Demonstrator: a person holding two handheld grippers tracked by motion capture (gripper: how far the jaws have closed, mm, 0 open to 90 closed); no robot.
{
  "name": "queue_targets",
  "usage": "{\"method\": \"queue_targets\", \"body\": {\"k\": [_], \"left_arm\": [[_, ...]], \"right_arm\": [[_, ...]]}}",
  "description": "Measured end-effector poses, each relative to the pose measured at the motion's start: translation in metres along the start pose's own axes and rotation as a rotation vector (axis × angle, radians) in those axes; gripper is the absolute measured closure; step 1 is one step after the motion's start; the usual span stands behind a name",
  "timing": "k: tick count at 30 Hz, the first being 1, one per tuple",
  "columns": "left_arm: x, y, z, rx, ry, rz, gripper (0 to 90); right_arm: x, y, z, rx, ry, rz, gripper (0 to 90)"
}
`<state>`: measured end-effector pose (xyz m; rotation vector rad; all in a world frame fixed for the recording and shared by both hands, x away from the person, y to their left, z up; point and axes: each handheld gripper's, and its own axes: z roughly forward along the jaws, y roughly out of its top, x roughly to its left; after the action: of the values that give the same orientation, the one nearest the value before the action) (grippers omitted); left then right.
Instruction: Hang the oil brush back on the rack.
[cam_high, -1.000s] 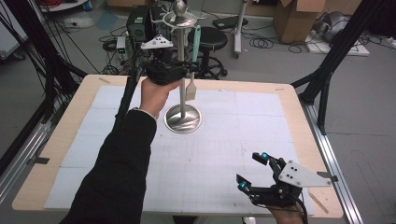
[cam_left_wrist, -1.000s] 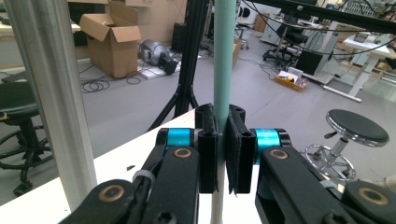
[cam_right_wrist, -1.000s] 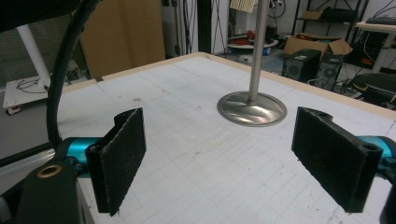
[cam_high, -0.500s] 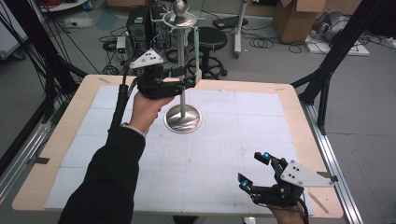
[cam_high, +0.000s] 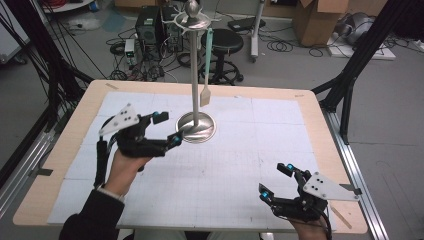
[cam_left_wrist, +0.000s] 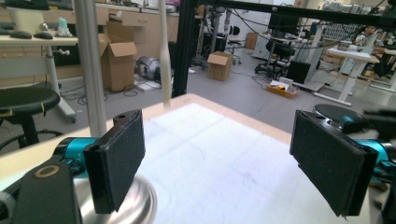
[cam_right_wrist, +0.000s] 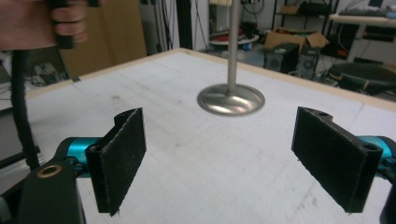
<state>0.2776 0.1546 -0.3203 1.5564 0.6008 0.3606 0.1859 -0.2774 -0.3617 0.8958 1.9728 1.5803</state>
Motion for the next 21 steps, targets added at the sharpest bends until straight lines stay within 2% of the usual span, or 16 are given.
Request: {"method": "queue_targets", "body": {"k": [5,7,10,14,21], "left_arm": [[-0.005,-0.034,-0.029,-0.015,-0.001,-0.009,18.7],[-0.005,-0.048,-0.041,-0.013,0.008,-0.006,19.5],[-0.002,-0.061,-0.052,-0.001,0.02,-0.023,19.6],[0.003,-0.07,-0.062,-0.006,0.037,-0.032,20.0],[0.006,-0.07,-0.072,-0.024,0.051,-0.039,20.0]], "right_arm": [[-0.003,-0.009,-0.001,0.027,-0.031,-0.009,16.4],[-0.003,-0.01,-0.002,0.028,-0.034,-0.01,16.6],[-0.002,-0.011,-0.003,0.03,-0.04,-0.018,16.6],[0.0,-0.011,-0.004,0.021,-0.05,-0.018,16.6],[0.002,-0.012,-0.003,0.027,-0.055,-0.027,16.7]]}}
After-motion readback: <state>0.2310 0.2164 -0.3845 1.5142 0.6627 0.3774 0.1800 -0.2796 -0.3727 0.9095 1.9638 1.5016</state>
